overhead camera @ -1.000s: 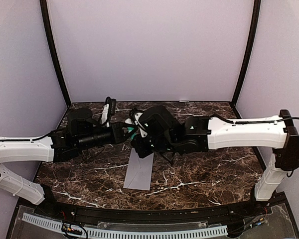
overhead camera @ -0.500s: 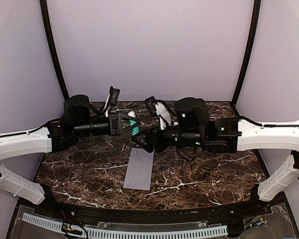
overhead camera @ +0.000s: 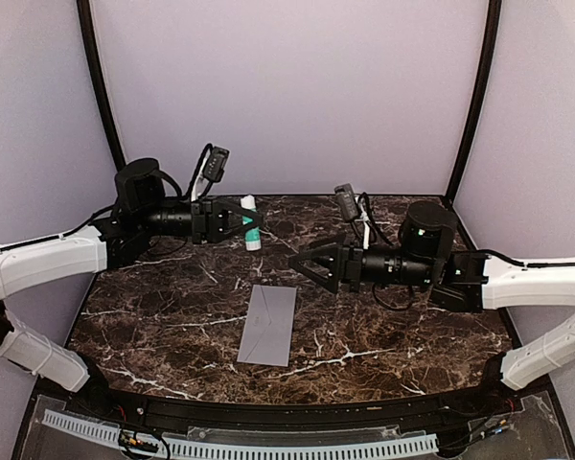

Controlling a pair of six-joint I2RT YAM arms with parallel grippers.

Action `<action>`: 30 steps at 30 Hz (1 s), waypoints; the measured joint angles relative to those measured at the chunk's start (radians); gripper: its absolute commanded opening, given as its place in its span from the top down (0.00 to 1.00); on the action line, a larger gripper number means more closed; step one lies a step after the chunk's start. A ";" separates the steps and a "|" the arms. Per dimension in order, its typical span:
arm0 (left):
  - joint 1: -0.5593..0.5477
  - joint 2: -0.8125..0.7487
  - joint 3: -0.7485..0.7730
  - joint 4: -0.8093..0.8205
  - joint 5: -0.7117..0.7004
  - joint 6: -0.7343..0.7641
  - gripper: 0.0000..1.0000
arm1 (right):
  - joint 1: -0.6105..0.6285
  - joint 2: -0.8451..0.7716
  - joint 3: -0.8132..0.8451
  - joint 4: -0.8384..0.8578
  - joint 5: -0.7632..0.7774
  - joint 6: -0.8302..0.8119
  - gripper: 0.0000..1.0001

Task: Place the letter into the envelope and seal it
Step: Screw the solid glue.

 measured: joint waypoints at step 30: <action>0.000 -0.036 -0.100 0.223 0.271 -0.025 1.00 | 0.061 0.376 0.259 0.208 -0.270 0.008 0.72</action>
